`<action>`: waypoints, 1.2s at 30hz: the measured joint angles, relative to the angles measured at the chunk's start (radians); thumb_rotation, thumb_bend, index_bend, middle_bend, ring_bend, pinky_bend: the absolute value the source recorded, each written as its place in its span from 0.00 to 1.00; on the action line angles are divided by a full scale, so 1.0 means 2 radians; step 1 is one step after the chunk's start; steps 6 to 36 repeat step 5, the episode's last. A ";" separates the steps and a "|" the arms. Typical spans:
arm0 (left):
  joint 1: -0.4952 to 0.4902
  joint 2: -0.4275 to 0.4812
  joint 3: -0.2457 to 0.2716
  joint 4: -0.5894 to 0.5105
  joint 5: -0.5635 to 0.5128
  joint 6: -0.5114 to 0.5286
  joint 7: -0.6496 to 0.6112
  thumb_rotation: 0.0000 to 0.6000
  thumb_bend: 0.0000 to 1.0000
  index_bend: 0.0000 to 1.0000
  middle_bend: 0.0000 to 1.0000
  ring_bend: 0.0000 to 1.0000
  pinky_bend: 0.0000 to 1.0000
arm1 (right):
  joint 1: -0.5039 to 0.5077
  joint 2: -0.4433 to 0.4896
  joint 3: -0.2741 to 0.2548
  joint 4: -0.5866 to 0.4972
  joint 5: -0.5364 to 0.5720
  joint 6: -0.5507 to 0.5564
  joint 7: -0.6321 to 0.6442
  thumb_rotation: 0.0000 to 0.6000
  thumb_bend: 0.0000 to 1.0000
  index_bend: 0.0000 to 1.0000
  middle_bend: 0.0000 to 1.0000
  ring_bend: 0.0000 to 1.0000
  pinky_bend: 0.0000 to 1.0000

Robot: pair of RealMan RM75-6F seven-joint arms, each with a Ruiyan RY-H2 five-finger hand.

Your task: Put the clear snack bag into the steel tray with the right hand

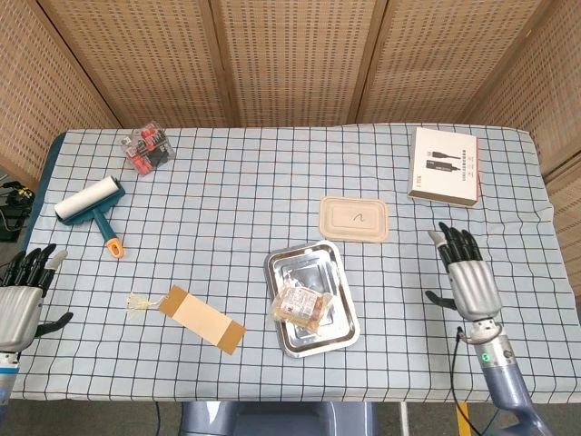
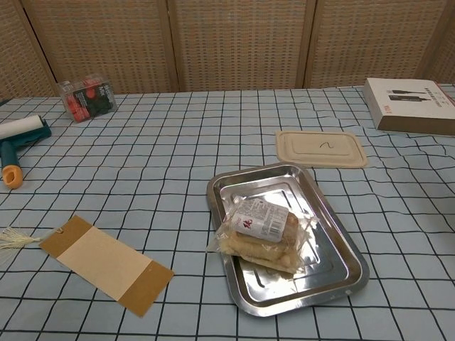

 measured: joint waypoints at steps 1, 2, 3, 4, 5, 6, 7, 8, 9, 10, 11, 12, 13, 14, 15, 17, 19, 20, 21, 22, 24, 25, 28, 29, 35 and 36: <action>0.000 0.000 0.000 0.001 -0.001 -0.001 -0.001 1.00 0.09 0.00 0.00 0.00 0.00 | -0.007 0.000 -0.003 0.012 -0.008 0.009 0.012 1.00 0.08 0.03 0.00 0.00 0.00; 0.000 0.000 0.000 0.001 -0.001 -0.001 -0.001 1.00 0.09 0.00 0.00 0.00 0.00 | -0.016 0.000 -0.008 0.027 -0.017 0.021 0.027 1.00 0.08 0.03 0.00 0.00 0.00; 0.000 -0.001 0.000 0.001 -0.001 -0.002 -0.001 1.00 0.09 0.00 0.00 0.00 0.00 | -0.023 0.000 -0.011 0.037 -0.024 0.030 0.037 1.00 0.08 0.03 0.00 0.00 0.00; -0.001 -0.001 0.000 0.001 -0.001 -0.002 -0.001 1.00 0.09 0.00 0.00 0.00 0.00 | -0.029 -0.001 -0.013 0.046 -0.030 0.039 0.047 1.00 0.08 0.03 0.00 0.00 0.00; -0.001 -0.001 0.000 0.001 0.000 -0.002 -0.001 1.00 0.09 0.00 0.00 0.00 0.00 | -0.036 -0.002 -0.016 0.056 -0.038 0.047 0.056 1.00 0.08 0.03 0.00 0.00 0.00; -0.001 -0.001 0.000 0.001 0.000 -0.002 -0.001 1.00 0.09 0.00 0.00 0.00 0.00 | -0.036 -0.002 -0.016 0.056 -0.038 0.047 0.056 1.00 0.08 0.03 0.00 0.00 0.00; -0.001 -0.001 0.000 0.001 0.000 -0.002 -0.001 1.00 0.09 0.00 0.00 0.00 0.00 | -0.036 -0.002 -0.016 0.056 -0.038 0.047 0.056 1.00 0.08 0.03 0.00 0.00 0.00; -0.001 -0.001 0.000 0.001 0.000 -0.002 -0.001 1.00 0.09 0.00 0.00 0.00 0.00 | -0.036 -0.002 -0.016 0.056 -0.038 0.047 0.056 1.00 0.08 0.03 0.00 0.00 0.00; -0.001 -0.001 0.000 0.001 0.000 -0.002 -0.001 1.00 0.09 0.00 0.00 0.00 0.00 | -0.036 -0.002 -0.016 0.056 -0.038 0.047 0.056 1.00 0.08 0.03 0.00 0.00 0.00; -0.001 -0.001 0.000 0.001 0.000 -0.002 -0.001 1.00 0.09 0.00 0.00 0.00 0.00 | -0.036 -0.002 -0.016 0.056 -0.038 0.047 0.056 1.00 0.08 0.03 0.00 0.00 0.00; -0.001 -0.001 0.000 0.001 0.000 -0.002 -0.001 1.00 0.09 0.00 0.00 0.00 0.00 | -0.036 -0.002 -0.016 0.056 -0.038 0.047 0.056 1.00 0.08 0.03 0.00 0.00 0.00; -0.001 -0.001 0.000 0.001 0.000 -0.002 -0.001 1.00 0.09 0.00 0.00 0.00 0.00 | -0.036 -0.002 -0.016 0.056 -0.038 0.047 0.056 1.00 0.08 0.03 0.00 0.00 0.00; -0.001 -0.001 0.000 0.001 0.000 -0.002 -0.001 1.00 0.09 0.00 0.00 0.00 0.00 | -0.036 -0.002 -0.016 0.056 -0.038 0.047 0.056 1.00 0.08 0.03 0.00 0.00 0.00; -0.001 -0.001 0.000 0.001 0.000 -0.002 -0.001 1.00 0.09 0.00 0.00 0.00 0.00 | -0.036 -0.002 -0.016 0.056 -0.038 0.047 0.056 1.00 0.08 0.03 0.00 0.00 0.00; -0.001 -0.001 0.000 0.001 0.000 -0.002 -0.001 1.00 0.09 0.00 0.00 0.00 0.00 | -0.036 -0.002 -0.016 0.056 -0.038 0.047 0.056 1.00 0.08 0.03 0.00 0.00 0.00; -0.001 -0.001 0.000 0.001 0.000 -0.002 -0.001 1.00 0.09 0.00 0.00 0.00 0.00 | -0.036 -0.002 -0.016 0.056 -0.038 0.047 0.056 1.00 0.08 0.03 0.00 0.00 0.00; -0.001 -0.001 0.000 0.001 0.000 -0.002 -0.001 1.00 0.09 0.00 0.00 0.00 0.00 | -0.036 -0.002 -0.016 0.056 -0.038 0.047 0.056 1.00 0.08 0.03 0.00 0.00 0.00; -0.001 -0.001 0.000 0.001 0.000 -0.002 -0.001 1.00 0.09 0.00 0.00 0.00 0.00 | -0.036 -0.002 -0.016 0.056 -0.038 0.047 0.056 1.00 0.08 0.03 0.00 0.00 0.00; -0.001 -0.001 0.000 0.001 0.000 -0.002 -0.001 1.00 0.09 0.00 0.00 0.00 0.00 | -0.036 -0.002 -0.016 0.056 -0.038 0.047 0.056 1.00 0.08 0.03 0.00 0.00 0.00; -0.001 -0.001 0.000 0.001 0.000 -0.002 -0.001 1.00 0.09 0.00 0.00 0.00 0.00 | -0.036 -0.002 -0.016 0.056 -0.038 0.047 0.056 1.00 0.08 0.03 0.00 0.00 0.00; -0.001 -0.001 0.000 0.001 0.000 -0.002 -0.001 1.00 0.09 0.00 0.00 0.00 0.00 | -0.036 -0.002 -0.016 0.056 -0.038 0.047 0.056 1.00 0.08 0.03 0.00 0.00 0.00; -0.001 -0.001 0.000 0.001 0.000 -0.002 -0.001 1.00 0.09 0.00 0.00 0.00 0.00 | -0.036 -0.002 -0.016 0.056 -0.038 0.047 0.056 1.00 0.08 0.03 0.00 0.00 0.00; -0.001 -0.001 0.000 0.001 0.000 -0.002 -0.001 1.00 0.09 0.00 0.00 0.00 0.00 | -0.036 -0.002 -0.016 0.056 -0.038 0.047 0.056 1.00 0.08 0.03 0.00 0.00 0.00; -0.001 -0.001 0.000 0.001 0.000 -0.002 -0.001 1.00 0.09 0.00 0.00 0.00 0.00 | -0.036 -0.002 -0.016 0.056 -0.038 0.047 0.056 1.00 0.08 0.03 0.00 0.00 0.00; -0.001 -0.001 0.000 0.001 0.000 -0.002 -0.001 1.00 0.09 0.00 0.00 0.00 0.00 | -0.036 -0.002 -0.016 0.056 -0.038 0.047 0.056 1.00 0.08 0.03 0.00 0.00 0.00; -0.001 -0.001 0.000 0.001 0.000 -0.002 -0.001 1.00 0.09 0.00 0.00 0.00 0.00 | -0.036 -0.002 -0.016 0.056 -0.038 0.047 0.056 1.00 0.08 0.03 0.00 0.00 0.00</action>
